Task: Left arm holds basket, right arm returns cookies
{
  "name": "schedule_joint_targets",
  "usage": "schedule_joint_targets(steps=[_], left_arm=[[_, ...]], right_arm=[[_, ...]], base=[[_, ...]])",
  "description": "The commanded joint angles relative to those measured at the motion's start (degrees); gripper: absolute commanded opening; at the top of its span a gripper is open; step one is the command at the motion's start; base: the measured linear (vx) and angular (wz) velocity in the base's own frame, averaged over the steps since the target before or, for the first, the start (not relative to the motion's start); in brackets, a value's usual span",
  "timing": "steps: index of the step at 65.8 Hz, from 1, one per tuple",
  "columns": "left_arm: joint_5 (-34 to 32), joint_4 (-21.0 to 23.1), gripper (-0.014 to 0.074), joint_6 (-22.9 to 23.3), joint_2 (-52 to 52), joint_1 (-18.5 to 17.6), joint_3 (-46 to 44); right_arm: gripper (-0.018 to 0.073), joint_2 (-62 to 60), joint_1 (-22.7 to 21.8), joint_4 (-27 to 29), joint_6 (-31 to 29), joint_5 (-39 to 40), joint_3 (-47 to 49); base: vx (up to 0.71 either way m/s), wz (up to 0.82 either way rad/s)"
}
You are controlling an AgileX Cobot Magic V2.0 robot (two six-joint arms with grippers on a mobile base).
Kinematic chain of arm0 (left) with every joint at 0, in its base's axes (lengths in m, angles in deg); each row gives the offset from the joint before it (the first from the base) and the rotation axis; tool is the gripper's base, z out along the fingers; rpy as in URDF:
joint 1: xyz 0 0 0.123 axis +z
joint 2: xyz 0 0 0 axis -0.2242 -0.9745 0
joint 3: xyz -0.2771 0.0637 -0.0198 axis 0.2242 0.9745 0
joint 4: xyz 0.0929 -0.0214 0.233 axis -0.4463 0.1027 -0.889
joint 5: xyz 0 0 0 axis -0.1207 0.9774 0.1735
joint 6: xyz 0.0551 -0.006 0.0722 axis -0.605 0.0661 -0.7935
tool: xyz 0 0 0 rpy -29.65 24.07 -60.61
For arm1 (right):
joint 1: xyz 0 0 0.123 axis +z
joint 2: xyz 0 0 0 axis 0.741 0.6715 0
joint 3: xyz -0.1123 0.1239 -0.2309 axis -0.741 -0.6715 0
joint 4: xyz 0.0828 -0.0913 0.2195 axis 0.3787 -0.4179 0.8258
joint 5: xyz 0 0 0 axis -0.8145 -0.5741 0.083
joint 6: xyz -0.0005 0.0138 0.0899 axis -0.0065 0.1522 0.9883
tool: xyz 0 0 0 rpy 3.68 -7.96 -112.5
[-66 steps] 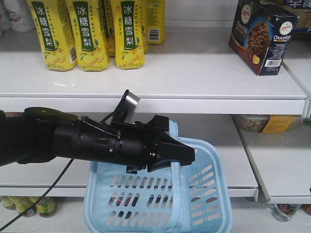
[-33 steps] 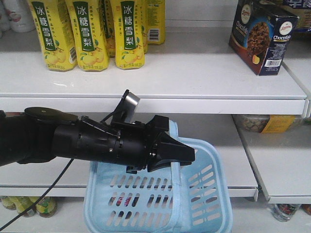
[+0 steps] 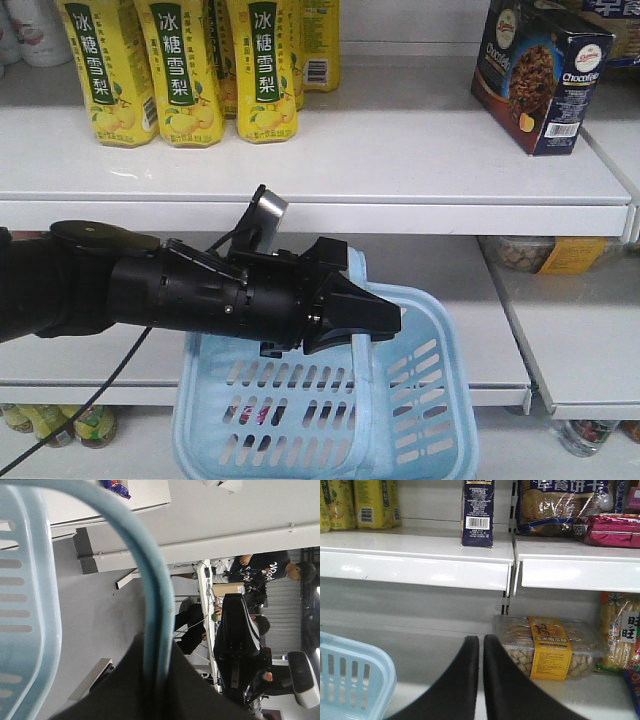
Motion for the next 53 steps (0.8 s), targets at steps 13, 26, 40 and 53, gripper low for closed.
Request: schedule_joint_targets(steps=[13, 26, 40, 53], left_arm=[[1.05, 7.29, -0.0003, -1.35, 2.89, -0.61, -1.92], [-1.94, 7.4, -0.0003, -1.8, 10.62, -3.61, 4.39], [-12.77, 6.18, -0.0003, -5.12, 23.69, -7.16, 14.62], [-21.23, -7.84, -0.0003, -10.31, 39.02, -7.24, 20.79]], right_arm=[[-0.0011, 0.62, -0.45, 0.06, -0.05, 4.44, 1.56], [-0.0011, 0.62, -0.45, 0.06, -0.05, 4.44, 1.56], [-0.0011, 0.62, -0.45, 0.06, -0.05, 4.44, 1.56], [-0.0011, 0.62, -0.45, 0.01, -0.05, 4.44, 1.56]], base=[[0.0, 0.0], [0.0, 0.0], [0.0, 0.0], [0.0, 0.0]])
